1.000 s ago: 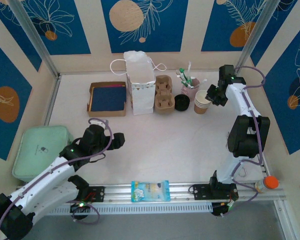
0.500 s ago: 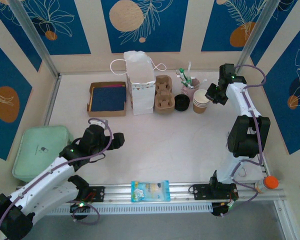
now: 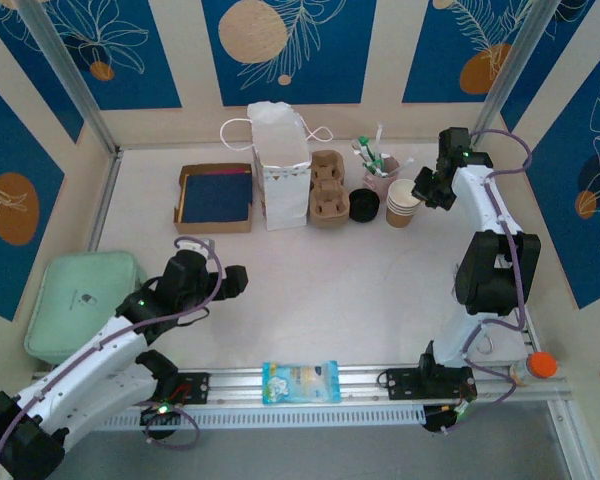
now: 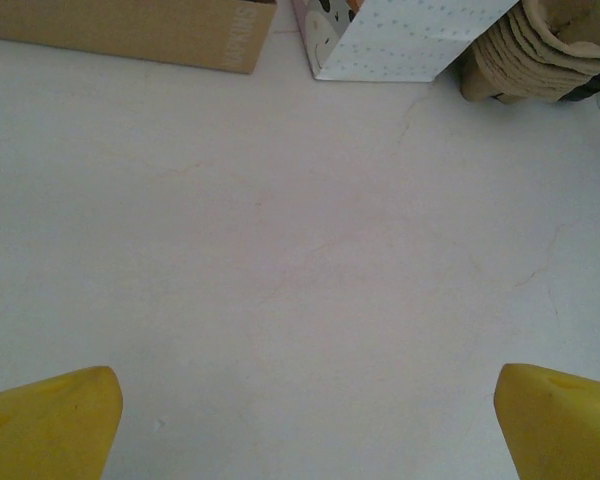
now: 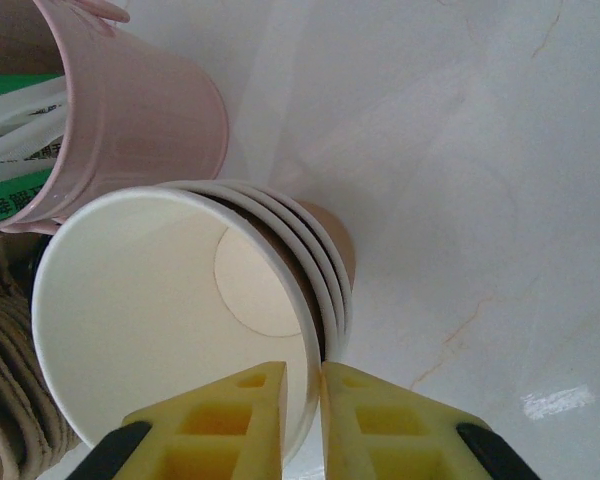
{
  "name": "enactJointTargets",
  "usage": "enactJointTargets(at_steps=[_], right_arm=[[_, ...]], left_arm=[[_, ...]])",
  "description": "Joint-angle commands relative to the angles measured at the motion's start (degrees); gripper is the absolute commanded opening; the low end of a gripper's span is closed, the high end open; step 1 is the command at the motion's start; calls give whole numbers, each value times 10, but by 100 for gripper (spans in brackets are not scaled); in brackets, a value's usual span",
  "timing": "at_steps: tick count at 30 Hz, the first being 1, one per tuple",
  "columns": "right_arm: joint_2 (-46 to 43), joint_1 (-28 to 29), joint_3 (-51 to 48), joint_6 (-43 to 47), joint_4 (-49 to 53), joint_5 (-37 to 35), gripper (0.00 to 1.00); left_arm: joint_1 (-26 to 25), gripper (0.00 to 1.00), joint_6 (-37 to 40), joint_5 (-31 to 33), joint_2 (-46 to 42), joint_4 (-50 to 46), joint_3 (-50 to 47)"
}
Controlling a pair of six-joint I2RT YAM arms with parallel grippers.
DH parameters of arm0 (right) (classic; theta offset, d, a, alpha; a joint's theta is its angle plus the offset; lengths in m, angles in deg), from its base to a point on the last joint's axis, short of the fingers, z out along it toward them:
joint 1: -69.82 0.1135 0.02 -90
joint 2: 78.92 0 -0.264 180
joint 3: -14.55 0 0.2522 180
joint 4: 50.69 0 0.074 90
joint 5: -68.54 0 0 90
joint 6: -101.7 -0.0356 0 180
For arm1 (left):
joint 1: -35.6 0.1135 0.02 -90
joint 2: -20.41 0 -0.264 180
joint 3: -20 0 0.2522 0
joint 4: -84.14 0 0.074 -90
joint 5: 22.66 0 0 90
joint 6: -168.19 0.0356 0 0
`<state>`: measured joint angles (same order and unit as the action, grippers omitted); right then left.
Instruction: Pack the takeout coffee
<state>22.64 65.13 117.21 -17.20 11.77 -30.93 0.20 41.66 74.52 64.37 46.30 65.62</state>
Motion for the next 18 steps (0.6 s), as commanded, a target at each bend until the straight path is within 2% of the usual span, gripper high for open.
enactJointTargets(at_steps=[1,11,18], right_arm=[[11,-3,5,5,6,7,19],[18,-3,9,7,4,9,20],[20,-3,7,4,1,10,15]], left_arm=[[-6,96,10,11,-5,-11,-1],[-6,95,10,14,-1,-7,-2],[-6,95,11,15,-1,-6,-1]])
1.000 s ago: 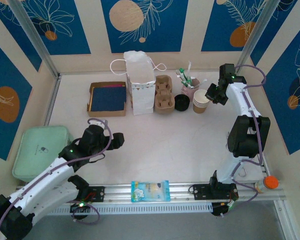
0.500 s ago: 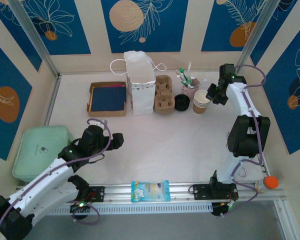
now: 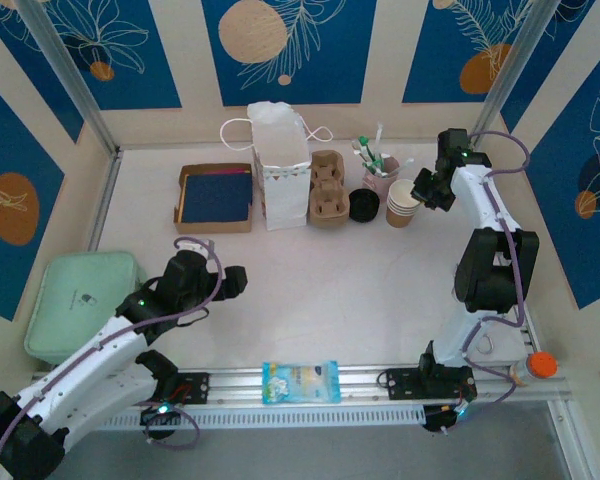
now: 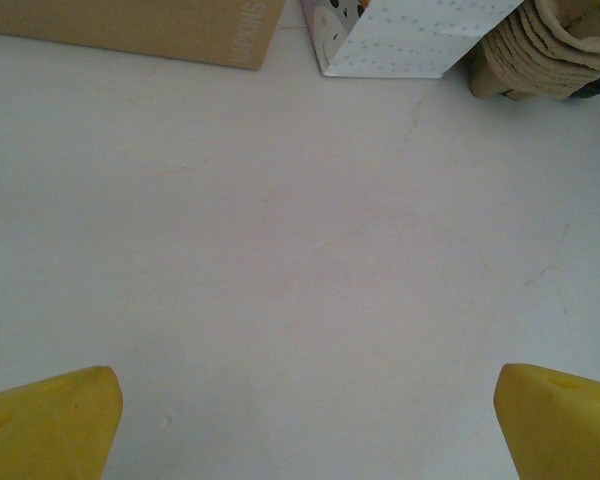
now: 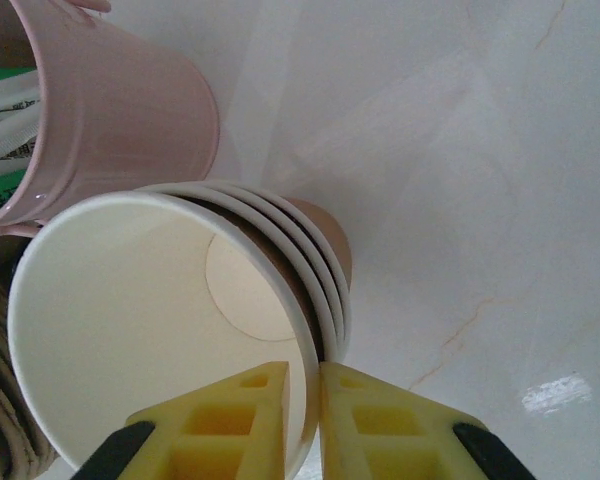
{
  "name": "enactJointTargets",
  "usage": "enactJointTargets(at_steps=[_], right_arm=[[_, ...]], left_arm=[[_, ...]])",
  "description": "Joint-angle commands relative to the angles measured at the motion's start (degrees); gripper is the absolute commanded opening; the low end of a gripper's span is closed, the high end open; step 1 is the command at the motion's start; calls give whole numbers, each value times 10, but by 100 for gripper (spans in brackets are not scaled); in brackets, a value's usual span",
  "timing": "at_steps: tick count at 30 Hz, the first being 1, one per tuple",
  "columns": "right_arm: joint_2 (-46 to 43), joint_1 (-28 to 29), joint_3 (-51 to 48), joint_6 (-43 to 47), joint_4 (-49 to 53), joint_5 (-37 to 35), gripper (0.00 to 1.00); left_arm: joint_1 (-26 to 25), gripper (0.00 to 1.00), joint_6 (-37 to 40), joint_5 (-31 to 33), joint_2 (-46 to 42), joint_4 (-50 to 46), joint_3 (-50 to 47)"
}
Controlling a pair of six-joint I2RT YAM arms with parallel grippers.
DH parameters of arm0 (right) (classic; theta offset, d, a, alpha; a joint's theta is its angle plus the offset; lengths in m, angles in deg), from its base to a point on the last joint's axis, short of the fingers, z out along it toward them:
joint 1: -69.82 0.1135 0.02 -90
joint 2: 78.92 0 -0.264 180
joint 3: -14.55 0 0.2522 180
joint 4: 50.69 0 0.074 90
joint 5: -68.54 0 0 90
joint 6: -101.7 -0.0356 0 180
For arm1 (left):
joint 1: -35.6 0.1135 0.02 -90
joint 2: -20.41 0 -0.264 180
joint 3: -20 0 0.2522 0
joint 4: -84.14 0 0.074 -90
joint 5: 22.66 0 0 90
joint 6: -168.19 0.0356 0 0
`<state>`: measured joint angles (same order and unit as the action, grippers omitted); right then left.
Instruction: Pack the takeout coffee
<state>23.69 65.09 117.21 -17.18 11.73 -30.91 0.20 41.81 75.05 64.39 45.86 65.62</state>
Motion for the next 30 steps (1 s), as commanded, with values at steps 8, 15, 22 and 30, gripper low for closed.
enactJointTargets(at_steps=[8,15,22,30], right_arm=[[2,-9,5,1,2,10,3],[-11,-32,4,-5,0,20,2],[-23,-62,1,-16,-7,50,2],[-51,-89,-5,-33,-18,84,0]], left_arm=[[-6,95,11,10,-2,-4,0],[-6,96,12,10,-2,-4,4],[-6,95,14,9,-1,-5,8],[-6,96,16,8,-1,-3,12]])
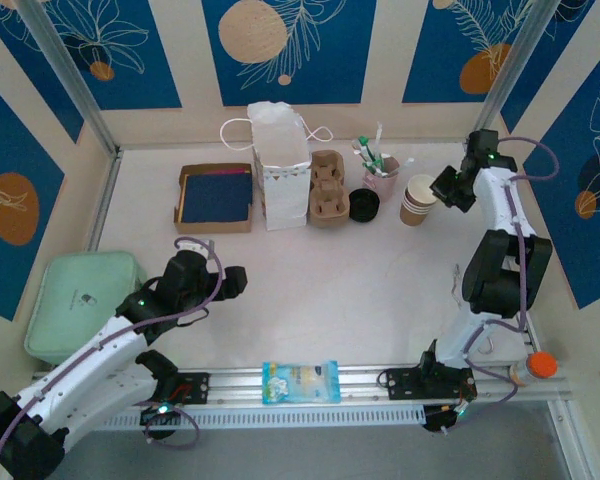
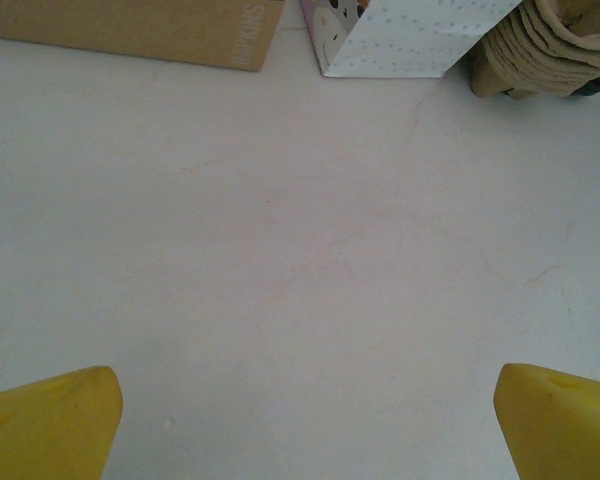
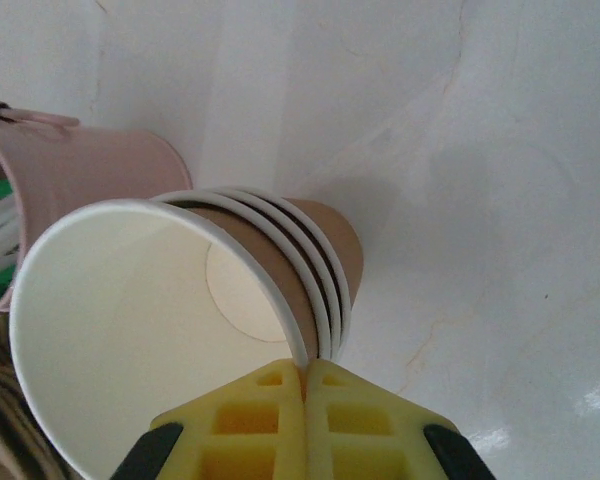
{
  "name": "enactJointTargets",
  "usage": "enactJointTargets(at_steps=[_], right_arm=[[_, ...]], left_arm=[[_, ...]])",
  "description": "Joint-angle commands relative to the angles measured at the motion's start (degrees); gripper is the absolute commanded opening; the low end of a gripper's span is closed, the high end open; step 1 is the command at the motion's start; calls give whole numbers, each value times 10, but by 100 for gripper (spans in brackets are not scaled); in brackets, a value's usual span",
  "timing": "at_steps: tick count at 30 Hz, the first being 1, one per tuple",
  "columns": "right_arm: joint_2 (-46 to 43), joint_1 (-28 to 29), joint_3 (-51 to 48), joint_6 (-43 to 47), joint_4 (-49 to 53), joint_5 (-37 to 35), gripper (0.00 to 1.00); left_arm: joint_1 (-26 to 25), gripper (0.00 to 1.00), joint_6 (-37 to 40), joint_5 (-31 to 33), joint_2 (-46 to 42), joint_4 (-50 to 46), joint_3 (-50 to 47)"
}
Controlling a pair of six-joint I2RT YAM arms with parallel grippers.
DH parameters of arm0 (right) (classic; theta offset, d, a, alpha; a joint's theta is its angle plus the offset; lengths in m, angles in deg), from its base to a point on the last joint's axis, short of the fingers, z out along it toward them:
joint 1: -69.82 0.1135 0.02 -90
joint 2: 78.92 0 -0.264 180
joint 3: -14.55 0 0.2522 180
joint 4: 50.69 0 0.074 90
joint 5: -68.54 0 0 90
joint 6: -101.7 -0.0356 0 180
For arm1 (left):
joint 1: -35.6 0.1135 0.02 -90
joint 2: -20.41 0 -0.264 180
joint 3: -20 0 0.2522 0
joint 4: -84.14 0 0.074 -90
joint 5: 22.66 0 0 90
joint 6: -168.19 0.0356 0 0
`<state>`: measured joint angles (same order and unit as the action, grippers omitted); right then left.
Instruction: Pack the takeout coffee
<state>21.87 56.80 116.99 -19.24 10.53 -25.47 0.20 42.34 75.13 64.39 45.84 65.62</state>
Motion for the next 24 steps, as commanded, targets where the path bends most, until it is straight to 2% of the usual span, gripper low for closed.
enactJointTargets(at_steps=[1,15,24], right_arm=[[-32,-7,0,-10,-3,27,0],[-74,2,72,10,57,-39,0],[-123,18,102,18,87,-49,0]], left_arm=[[-6,96,11,7,-1,-1,13],[-6,95,21,6,0,2,23],[-6,95,21,-1,-8,7,12]])
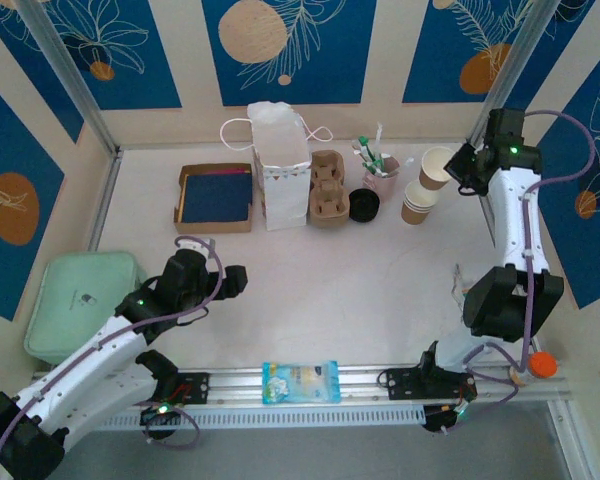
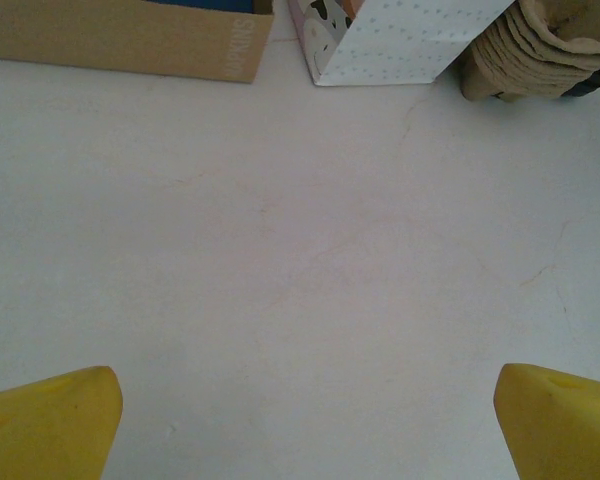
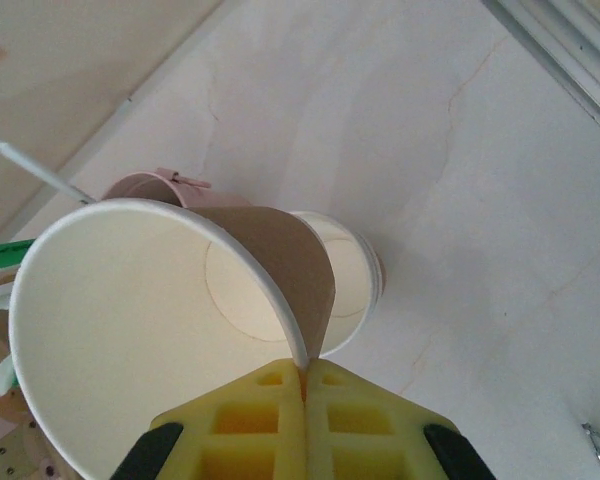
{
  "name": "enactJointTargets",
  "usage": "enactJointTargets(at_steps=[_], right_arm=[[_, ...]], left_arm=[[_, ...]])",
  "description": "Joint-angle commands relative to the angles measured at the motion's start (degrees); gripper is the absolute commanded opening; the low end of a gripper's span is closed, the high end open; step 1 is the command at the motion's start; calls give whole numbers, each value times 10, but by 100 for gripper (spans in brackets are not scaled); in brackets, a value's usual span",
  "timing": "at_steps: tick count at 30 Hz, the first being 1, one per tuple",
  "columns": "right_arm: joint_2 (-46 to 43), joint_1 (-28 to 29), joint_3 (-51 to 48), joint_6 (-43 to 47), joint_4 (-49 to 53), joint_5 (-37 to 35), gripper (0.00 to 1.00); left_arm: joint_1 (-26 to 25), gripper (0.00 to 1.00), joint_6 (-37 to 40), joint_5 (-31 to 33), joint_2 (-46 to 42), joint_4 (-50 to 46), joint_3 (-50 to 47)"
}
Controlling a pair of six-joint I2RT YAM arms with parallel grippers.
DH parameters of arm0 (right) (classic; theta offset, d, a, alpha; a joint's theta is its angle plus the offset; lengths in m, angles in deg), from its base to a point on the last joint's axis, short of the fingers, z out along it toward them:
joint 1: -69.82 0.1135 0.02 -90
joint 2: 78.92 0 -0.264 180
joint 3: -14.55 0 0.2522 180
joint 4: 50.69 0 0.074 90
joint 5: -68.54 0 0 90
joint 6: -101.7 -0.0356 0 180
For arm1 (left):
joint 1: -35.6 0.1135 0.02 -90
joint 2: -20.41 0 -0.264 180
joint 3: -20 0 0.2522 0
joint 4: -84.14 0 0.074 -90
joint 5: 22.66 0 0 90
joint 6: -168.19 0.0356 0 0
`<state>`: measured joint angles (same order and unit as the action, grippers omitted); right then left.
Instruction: Pack the takeout coffee
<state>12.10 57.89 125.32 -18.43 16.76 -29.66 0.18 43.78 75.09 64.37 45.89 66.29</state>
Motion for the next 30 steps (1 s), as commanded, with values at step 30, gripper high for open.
enactJointTargets(at_steps=[30], right_arm=[[-148,388,-234,35,37,-39,0]], left_arm=[[-8,95,-40,-21,-39,56,-56]])
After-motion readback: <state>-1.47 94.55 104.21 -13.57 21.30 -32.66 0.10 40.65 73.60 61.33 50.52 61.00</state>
